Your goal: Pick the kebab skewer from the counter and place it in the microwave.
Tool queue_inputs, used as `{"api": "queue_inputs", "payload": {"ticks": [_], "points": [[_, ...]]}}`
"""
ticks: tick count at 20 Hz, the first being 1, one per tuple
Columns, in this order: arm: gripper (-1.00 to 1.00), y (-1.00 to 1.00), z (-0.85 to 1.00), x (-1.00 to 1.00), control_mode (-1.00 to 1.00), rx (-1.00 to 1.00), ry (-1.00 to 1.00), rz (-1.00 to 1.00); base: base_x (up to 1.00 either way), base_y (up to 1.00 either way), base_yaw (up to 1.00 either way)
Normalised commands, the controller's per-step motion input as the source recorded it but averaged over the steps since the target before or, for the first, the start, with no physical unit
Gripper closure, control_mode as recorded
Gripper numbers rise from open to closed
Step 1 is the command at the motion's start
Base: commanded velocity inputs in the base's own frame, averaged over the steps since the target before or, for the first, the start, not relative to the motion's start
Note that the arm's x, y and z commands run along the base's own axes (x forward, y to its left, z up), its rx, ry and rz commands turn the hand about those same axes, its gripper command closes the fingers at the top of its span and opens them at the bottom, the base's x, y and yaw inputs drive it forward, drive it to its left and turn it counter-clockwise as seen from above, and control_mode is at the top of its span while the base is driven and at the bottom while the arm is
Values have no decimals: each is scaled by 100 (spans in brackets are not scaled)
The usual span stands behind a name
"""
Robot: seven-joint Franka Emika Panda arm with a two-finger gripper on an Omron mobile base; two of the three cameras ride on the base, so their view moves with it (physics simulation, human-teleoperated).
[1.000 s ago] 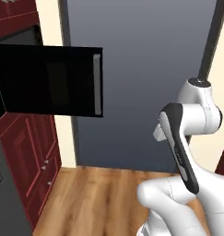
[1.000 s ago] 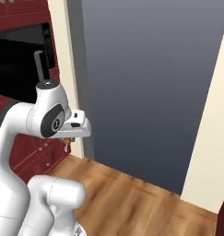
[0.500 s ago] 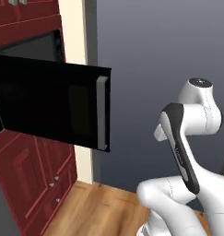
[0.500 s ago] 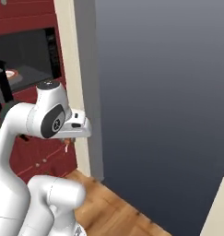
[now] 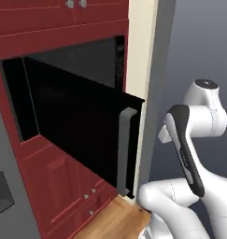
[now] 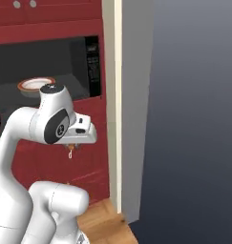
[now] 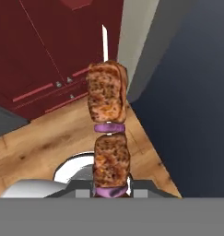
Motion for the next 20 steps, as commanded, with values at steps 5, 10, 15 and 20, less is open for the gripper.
{"api": "queue_inputs", "payload": {"ticks": [5,10,15,20], "points": [[100,0,0,0,100,0,0,0,100,-4,77],[100,0,0,0,100,0,0,0,78,-13,78],[100,0,0,0,100,0,0,0,68,-35,69],[100,-3,0,4,-100,1,0,0,30,-16,9]]}}
